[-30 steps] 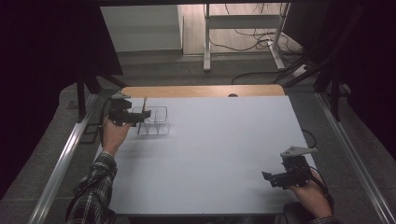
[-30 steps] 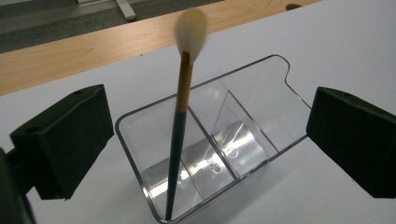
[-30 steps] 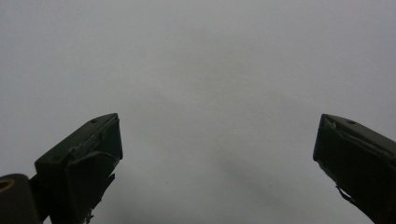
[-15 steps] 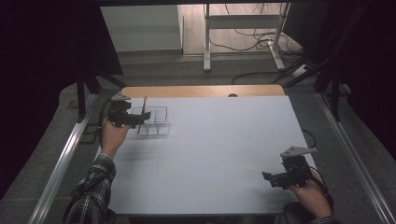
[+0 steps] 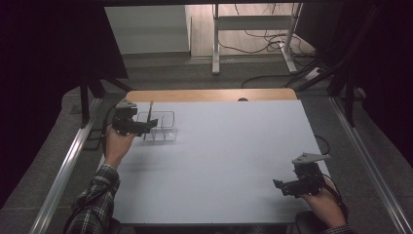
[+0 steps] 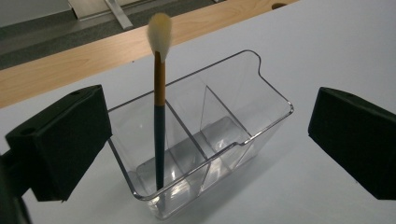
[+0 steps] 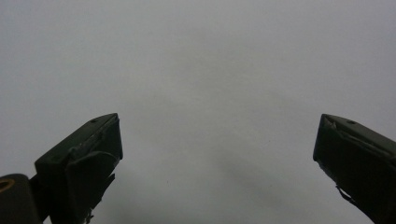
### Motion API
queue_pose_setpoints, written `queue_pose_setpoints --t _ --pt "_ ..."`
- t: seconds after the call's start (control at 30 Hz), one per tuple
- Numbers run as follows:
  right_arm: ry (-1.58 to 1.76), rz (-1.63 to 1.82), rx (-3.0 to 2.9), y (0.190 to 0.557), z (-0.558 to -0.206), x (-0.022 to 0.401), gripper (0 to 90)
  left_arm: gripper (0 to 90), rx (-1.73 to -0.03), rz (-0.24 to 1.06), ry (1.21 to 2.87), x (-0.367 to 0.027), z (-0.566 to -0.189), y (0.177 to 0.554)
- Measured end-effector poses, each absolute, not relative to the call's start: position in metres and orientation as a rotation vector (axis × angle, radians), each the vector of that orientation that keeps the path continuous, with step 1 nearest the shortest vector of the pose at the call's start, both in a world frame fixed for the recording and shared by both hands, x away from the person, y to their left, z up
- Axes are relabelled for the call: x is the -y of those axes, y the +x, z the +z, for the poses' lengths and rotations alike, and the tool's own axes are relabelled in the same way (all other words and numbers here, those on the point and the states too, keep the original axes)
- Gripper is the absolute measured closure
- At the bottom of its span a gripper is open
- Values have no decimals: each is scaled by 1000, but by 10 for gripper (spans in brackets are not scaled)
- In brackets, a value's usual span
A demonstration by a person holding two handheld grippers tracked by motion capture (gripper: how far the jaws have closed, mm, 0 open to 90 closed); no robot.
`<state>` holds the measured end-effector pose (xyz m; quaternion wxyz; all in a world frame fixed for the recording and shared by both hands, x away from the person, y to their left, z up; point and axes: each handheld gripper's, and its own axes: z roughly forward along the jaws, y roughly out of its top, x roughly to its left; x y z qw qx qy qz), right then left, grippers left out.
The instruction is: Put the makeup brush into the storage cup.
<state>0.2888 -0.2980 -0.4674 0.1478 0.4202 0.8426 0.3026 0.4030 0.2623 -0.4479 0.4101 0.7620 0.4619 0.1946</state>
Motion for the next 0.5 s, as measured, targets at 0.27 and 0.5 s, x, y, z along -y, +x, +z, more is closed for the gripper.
queue_pose_setpoints --t 0.27,0.5 --pt "1207 872 -2423 289 -467 298 13 0 -1143 489 1911 -261 -445 395" --pt "1204 869 -2424 288 -467 297 13 0 -1129 482 1903 -258 -444 385"
